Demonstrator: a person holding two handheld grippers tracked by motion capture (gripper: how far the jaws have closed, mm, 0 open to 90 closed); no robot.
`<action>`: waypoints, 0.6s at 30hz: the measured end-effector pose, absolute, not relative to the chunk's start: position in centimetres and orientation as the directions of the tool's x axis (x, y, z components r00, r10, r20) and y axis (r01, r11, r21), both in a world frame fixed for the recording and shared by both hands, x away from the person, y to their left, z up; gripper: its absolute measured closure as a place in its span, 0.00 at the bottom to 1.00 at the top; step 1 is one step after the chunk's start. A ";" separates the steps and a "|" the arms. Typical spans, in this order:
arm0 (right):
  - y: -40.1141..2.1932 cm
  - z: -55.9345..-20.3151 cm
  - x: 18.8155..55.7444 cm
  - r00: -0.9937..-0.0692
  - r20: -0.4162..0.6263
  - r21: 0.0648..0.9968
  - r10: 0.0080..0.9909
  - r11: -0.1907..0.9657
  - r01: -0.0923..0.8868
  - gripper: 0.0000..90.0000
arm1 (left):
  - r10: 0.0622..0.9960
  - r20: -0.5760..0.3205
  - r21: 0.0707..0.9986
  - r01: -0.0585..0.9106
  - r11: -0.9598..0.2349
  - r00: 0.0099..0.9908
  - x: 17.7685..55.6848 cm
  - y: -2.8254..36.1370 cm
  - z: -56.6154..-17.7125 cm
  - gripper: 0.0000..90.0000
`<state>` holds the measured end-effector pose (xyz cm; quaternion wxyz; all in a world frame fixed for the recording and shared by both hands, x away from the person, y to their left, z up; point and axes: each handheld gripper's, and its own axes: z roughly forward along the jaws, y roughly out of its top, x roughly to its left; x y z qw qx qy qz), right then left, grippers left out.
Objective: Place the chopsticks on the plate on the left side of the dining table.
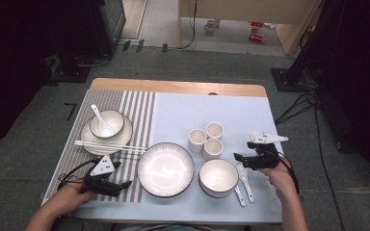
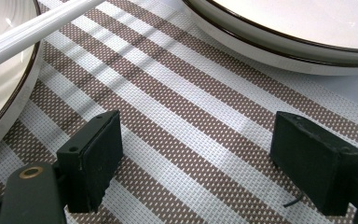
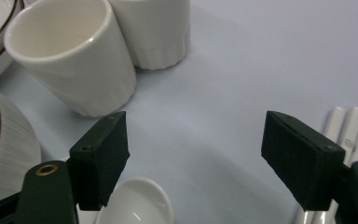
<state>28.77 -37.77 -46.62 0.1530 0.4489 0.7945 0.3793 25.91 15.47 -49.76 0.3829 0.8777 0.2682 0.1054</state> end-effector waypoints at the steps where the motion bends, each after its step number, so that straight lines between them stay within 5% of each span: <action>1: -38.0 -46.7 28.7 -0.545 0.098 0.737 0.832 0.307 0.602 0.25 | 0.552 -0.020 0.728 0.390 -0.563 0.834 25.9 15.5 -49.8 0.19; 18: -40.6 -48.0 27.9 -0.467 0.093 0.740 0.879 0.253 0.623 0.22 | 0.552 -0.019 0.728 0.390 -0.564 0.834 25.9 15.4 -49.7 0.19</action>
